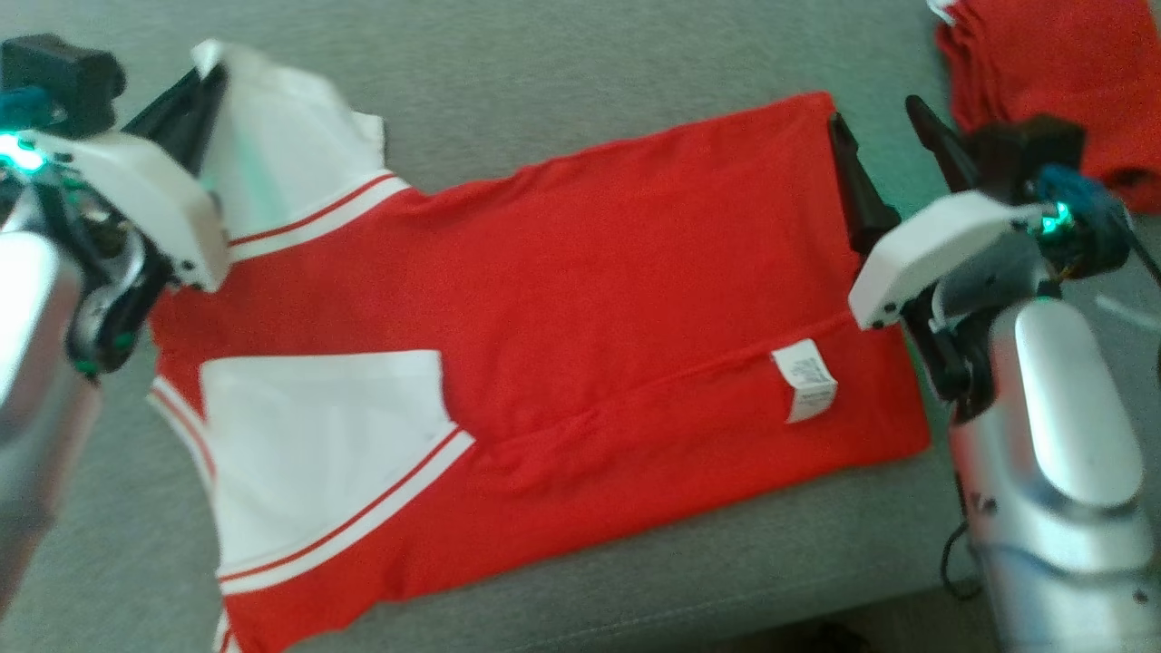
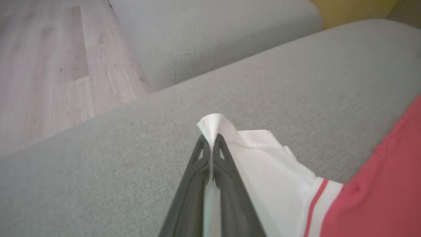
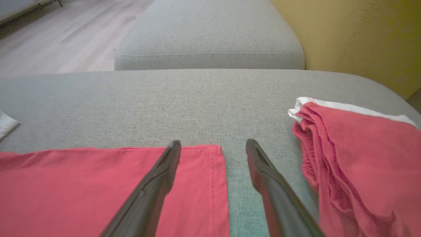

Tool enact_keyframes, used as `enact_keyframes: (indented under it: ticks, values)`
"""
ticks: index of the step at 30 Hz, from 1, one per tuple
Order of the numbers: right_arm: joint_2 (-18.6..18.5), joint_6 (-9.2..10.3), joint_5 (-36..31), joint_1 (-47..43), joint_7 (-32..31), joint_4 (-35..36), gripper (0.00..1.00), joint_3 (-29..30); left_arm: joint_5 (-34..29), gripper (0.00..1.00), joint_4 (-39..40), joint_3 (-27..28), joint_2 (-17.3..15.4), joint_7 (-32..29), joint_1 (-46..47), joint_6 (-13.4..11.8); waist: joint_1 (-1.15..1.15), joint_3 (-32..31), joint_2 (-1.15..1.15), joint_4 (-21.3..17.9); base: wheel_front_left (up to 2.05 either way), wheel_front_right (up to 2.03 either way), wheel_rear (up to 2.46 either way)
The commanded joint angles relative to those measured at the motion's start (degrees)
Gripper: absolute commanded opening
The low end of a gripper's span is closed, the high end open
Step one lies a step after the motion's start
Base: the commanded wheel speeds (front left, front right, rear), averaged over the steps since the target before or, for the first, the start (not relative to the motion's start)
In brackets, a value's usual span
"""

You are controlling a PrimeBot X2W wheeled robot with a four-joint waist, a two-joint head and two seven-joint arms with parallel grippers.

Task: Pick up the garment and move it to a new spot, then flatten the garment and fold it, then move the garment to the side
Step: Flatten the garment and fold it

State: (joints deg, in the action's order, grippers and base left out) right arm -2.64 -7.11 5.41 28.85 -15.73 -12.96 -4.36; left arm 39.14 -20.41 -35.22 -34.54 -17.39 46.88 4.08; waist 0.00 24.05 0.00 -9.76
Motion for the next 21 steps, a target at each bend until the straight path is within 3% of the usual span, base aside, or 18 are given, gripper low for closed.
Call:
enact_keyframes:
  ticks: [1, 8, 15, 16, 17, 18, 21]
  values:
    - [-0.4, -0.37, -2.0, 2.4, -1.8, -0.1, 1.00, -0.2, -0.7, 0.00, 2.3, 2.1, -1.1, 1.6, 3.2, 0.2, 0.00, -1.6, 0.00, 2.7, 0.00, 0.00, 0.00]
    - [-1.9, -0.37, -4.7, 8.5, -7.0, -9.7, 1.00, 4.0, -1.2, 0.00, 5.3, 0.8, 1.9, 4.4, 4.1, 0.6, 0.00, -1.0, 0.00, 6.8, 0.00, 0.00, 0.00]
    - [-1.8, -0.37, -4.6, 12.8, -9.1, -16.8, 1.00, 6.3, -0.8, 0.00, 5.5, 0.5, 3.2, 5.3, 4.0, 0.3, 0.00, 0.2, 0.00, 8.4, 0.00, 0.00, 0.00]
    - [-1.8, -0.37, -4.5, 13.3, -9.5, -17.8, 0.92, 6.4, -0.7, 0.00, 5.4, 0.5, 3.3, 5.4, 4.0, 0.3, 0.00, 0.3, 0.00, 8.4, 0.00, 0.00, 0.00]
    - [-1.8, -0.37, -4.5, 13.7, -9.9, -18.8, 0.77, 6.6, -0.7, 0.00, 5.3, 0.5, 3.4, 5.5, 4.1, 0.3, 0.00, 0.4, 0.00, 8.5, 0.00, 0.00, 0.00]
    - [-1.8, -0.37, -4.5, 14.0, -10.5, -19.7, 0.47, 6.7, -0.6, 0.00, 5.1, 0.5, 3.5, 5.6, 4.1, 0.2, 0.00, 0.5, 0.00, 8.6, 0.00, 0.00, 0.00]
    - [-1.7, -0.37, -4.0, 14.8, -11.0, -21.4, 0.22, 6.9, -0.4, 0.00, 4.5, 0.5, 3.5, 5.8, 3.9, 0.2, 0.00, 0.3, 0.00, 8.5, 0.00, 0.00, 0.00]
